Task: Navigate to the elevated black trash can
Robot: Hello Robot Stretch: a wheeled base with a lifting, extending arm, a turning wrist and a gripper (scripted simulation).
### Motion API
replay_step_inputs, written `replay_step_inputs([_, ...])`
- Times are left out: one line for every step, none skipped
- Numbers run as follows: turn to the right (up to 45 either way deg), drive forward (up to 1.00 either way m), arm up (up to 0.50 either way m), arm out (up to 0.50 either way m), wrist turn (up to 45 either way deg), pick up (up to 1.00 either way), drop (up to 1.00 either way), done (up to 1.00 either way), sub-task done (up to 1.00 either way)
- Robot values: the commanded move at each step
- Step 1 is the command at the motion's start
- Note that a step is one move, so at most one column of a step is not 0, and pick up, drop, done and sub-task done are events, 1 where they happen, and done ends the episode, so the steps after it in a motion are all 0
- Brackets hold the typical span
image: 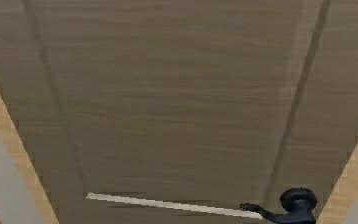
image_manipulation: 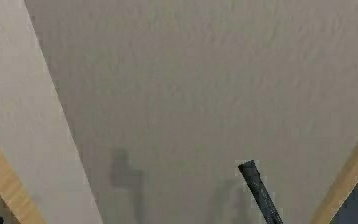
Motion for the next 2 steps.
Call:
replay_step_inputs([-45.0, 0.00, 0.00, 0.00, 0.0, 0.00, 0.00, 0.00, 0.00])
replay_step_inputs([-45.0, 0.00, 0.00, 0.00, 0.0, 0.00, 0.00, 0.00, 0.00])
